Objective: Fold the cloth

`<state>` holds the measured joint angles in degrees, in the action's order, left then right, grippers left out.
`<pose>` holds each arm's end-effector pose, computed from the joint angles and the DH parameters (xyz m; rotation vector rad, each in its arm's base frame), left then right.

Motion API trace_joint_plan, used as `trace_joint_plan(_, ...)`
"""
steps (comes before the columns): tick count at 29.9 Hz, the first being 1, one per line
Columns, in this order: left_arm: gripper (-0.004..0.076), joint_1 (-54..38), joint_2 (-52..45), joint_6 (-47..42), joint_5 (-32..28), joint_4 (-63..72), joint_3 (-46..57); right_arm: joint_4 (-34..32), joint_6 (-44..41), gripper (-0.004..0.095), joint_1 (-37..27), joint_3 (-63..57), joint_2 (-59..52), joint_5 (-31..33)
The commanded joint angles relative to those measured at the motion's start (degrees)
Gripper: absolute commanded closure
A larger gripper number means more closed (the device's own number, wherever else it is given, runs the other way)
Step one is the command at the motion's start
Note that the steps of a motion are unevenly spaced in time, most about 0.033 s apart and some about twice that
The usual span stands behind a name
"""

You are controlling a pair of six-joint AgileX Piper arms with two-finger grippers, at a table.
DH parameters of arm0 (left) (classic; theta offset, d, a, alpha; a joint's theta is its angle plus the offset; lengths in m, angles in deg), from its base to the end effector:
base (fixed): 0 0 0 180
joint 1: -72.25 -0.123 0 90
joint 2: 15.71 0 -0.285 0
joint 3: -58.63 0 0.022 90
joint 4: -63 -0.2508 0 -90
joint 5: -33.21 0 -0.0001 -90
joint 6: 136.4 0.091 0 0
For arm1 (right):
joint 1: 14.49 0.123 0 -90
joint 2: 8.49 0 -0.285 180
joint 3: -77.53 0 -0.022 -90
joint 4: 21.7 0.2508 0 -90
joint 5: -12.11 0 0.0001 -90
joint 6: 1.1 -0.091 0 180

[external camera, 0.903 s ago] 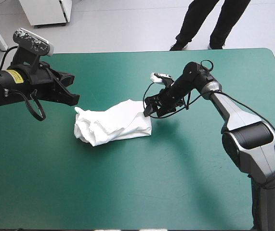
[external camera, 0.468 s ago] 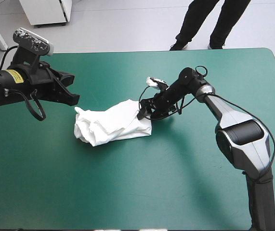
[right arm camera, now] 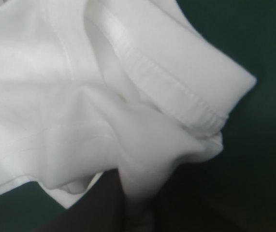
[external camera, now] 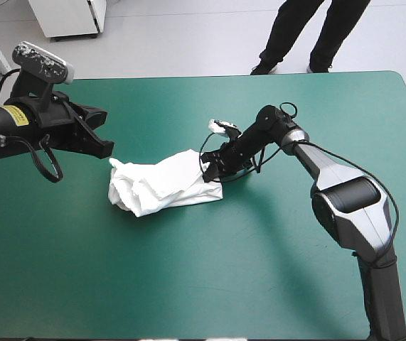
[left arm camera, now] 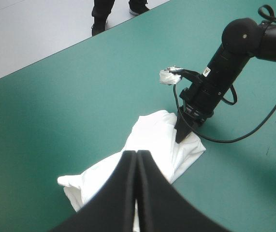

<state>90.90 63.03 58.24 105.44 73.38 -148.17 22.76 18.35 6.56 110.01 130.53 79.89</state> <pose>0.1870 -0.0796 0.5244 0.6572 2.0615 -0.2589 0.4245 0.2266 0.1922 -0.6193 2.7893 1.0948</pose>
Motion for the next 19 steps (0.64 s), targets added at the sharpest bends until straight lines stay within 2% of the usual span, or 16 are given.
trace_joint_plan(1,0.0745,0.0,-2.0,-0.2,1.5,1.1,-1.2,-4.2,-0.1,0.0909,0.5,1.5,-2.9,-0.1)
trace_joint_plan(5,0.0746,0.0,-2.5,-0.4,1.5,1.1,-1.2,-16.1,-3.1,0.0909,0.0,3.7,-2.9,4.1)
trace_joint_plan(8,0.0745,0.0,-2.9,-0.4,1.5,1.2,-1.2,-23.0,-6.1,0.0909,-1.1,3.7,-4.7,4.0)
trace_joint_plan(13,0.0746,0.0,-3.3,-0.4,1.5,1.3,-1.2,-29.4,-7.5,0.0909,-5.2,3.5,-9.1,3.9)
trace_joint_plan(19,0.0746,0.0,-3.3,-0.4,1.5,1.3,-1.2,-33.9,-7.7,0.0909,-13.9,-2.9,-17.3,3.9)
